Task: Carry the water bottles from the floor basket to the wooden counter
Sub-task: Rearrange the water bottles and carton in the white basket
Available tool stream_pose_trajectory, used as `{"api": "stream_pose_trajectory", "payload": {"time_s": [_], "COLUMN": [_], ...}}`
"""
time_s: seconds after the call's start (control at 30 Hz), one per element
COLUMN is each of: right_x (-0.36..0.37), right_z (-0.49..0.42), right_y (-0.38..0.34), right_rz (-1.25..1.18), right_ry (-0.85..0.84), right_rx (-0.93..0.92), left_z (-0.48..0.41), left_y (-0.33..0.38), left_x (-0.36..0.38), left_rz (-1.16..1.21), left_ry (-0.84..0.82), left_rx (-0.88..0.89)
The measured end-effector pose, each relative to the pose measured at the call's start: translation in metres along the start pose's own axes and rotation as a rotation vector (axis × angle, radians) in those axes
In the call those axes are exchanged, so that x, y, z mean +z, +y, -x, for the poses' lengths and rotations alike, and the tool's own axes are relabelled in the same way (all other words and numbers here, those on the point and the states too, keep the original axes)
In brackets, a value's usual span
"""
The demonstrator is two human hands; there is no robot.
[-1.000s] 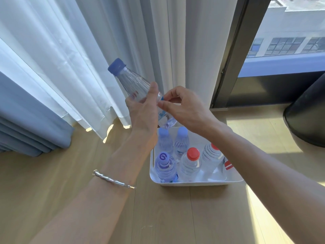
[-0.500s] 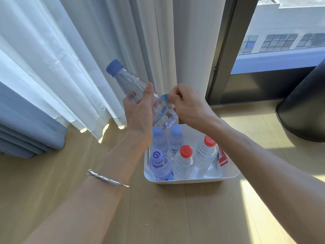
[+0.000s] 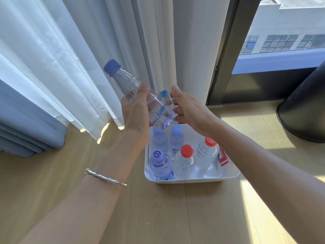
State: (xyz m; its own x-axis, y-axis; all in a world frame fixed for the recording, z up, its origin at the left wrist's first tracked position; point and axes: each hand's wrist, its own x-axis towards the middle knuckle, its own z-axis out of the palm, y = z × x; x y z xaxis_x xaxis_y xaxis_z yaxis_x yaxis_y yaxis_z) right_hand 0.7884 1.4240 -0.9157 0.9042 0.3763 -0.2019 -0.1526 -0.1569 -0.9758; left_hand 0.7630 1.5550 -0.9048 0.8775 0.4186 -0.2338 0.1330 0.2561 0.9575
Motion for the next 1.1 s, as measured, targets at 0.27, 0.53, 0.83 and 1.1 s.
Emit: {"api": "stream_pose_trajectory", "payload": {"time_s": [0.27, 0.53, 0.83, 1.1], "right_x": [0.007, -0.015, -0.019, -0.005], "right_z": [0.003, -0.003, -0.006, -0.009], "right_y": [0.01, 0.007, 0.01, 0.025], "right_rz": [0.056, -0.323, -0.489, -0.506], "right_ry": [0.03, 0.092, 0.069, -0.106], "right_rx": [-0.125, -0.009, 0.087, 0.13], "left_z": [-0.001, 0.002, -0.002, -0.014], "left_y": [-0.002, 0.0, -0.009, -0.014], "left_x": [0.0, -0.003, -0.003, -0.007], "left_rz": [0.001, 0.12, 0.211, 0.229], "left_ry": [-0.013, -0.197, -0.291, -0.3], "left_rx": [0.026, -0.015, -0.029, -0.038]}}
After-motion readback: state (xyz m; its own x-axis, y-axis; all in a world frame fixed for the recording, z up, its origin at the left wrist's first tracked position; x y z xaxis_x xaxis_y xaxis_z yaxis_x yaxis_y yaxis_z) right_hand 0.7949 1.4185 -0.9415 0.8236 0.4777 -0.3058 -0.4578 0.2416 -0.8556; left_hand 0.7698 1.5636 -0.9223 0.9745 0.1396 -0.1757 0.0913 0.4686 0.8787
